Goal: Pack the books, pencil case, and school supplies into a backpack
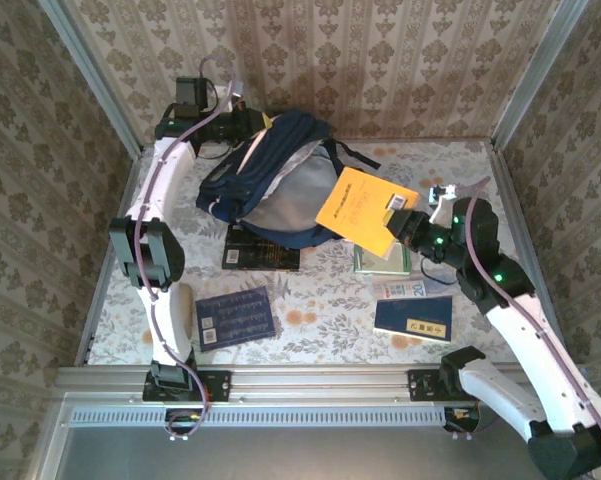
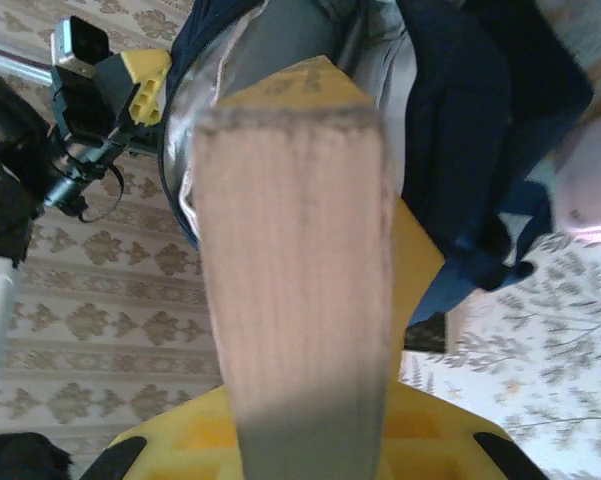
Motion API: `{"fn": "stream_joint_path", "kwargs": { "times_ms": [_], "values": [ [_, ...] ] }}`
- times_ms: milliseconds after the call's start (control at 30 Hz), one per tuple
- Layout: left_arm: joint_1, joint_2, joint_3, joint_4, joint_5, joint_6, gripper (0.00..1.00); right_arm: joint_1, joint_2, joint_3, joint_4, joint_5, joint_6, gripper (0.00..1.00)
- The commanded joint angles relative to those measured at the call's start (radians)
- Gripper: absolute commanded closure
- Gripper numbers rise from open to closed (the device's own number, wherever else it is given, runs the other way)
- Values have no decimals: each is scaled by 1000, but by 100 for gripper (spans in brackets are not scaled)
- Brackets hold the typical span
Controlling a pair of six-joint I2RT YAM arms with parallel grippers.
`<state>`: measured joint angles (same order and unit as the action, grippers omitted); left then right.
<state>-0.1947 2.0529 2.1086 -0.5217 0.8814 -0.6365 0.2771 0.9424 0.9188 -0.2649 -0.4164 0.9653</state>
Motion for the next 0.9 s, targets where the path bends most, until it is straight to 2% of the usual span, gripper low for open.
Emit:
{"fn": "stream_joint_path", "kwargs": {
  "times_ms": [0, 167, 267, 333, 433, 633, 867],
  "values": [
    [6, -102, 17, 165, 57, -56, 100, -3, 72, 92, 204, -92, 126, 100],
    [3, -135, -44, 234, 60, -94, 100, 8, 267, 194, 241, -95, 148, 100],
    [10, -137, -40, 209, 52, -71, 100, 26, 368, 260, 265, -113, 141, 100],
    [16, -142, -36, 162, 27, -36, 100, 34, 392, 325, 220, -111, 108, 100],
    [31, -150, -52, 150, 18, -20, 100, 53, 385, 430, 56, -54, 28, 100],
    [45, -157, -87, 200, 53, -46, 100, 72, 424, 527, 15, -97, 52, 100],
    [49, -171, -86, 247, 84, -92, 100, 98, 573, 529, 102, -92, 132, 100]
  ]
}}
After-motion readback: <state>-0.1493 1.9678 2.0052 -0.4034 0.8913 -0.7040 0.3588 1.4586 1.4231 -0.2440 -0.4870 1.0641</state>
